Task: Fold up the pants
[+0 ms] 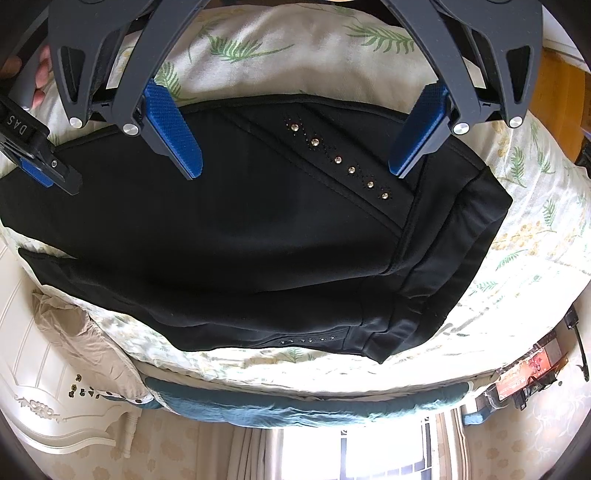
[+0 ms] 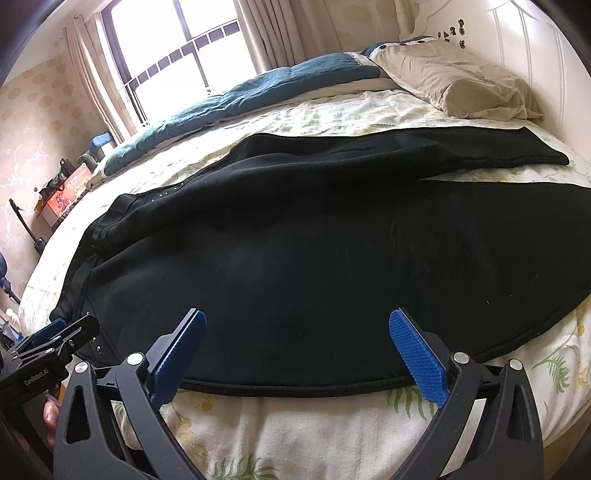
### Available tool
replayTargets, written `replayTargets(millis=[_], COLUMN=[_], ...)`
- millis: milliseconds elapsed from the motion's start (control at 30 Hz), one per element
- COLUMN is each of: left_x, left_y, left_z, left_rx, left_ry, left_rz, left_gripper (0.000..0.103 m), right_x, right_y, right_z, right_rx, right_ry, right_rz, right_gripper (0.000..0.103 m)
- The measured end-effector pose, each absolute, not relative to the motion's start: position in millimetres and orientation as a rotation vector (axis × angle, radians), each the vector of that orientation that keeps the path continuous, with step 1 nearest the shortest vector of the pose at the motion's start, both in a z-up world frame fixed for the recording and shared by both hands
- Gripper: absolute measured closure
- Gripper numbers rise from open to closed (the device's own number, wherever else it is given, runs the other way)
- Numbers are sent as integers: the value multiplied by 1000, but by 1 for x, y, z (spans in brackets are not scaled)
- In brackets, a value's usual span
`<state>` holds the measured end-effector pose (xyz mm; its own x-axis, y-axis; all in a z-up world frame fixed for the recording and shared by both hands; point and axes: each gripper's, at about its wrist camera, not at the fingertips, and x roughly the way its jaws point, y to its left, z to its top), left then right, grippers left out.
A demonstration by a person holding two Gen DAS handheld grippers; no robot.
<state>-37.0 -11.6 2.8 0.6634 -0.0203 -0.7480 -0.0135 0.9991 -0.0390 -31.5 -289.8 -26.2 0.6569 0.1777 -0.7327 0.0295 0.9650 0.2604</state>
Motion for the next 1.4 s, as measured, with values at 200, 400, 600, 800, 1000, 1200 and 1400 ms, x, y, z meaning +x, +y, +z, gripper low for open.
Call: replayTargets(millis=[200, 400, 600, 800, 1000, 1200, 1400], left_x=[-38, -39, -41, -42, -43, -43, -43], left_y=[-12, -14, -15, -16, -17, -16, -16], left_z=[4, 5, 8, 9, 11, 10, 11], left_rx=[-44, -42, -39, -32, -29, -29, -29], left_ry=[845, 842, 838, 835, 833, 833, 832], left_rz=[-8, -6, -7, -7, -6, -6, -6], left_gripper=[2, 2, 2, 2, 2, 2, 2], right_x=[-33, -33, -34, -35, -34, -36, -37], right_y=[-291, -290, -289, -289, -288, -286, -286], right_z=[-26, -26, -26, -26, -26, -27, -27], right_rx=[263, 260, 256, 253, 252, 250, 249], right_ry=[853, 855, 858, 860, 860, 865, 866], right_rz=[81, 83, 83, 85, 85, 85, 86], right_gripper=[4, 4, 4, 4, 4, 4, 4])
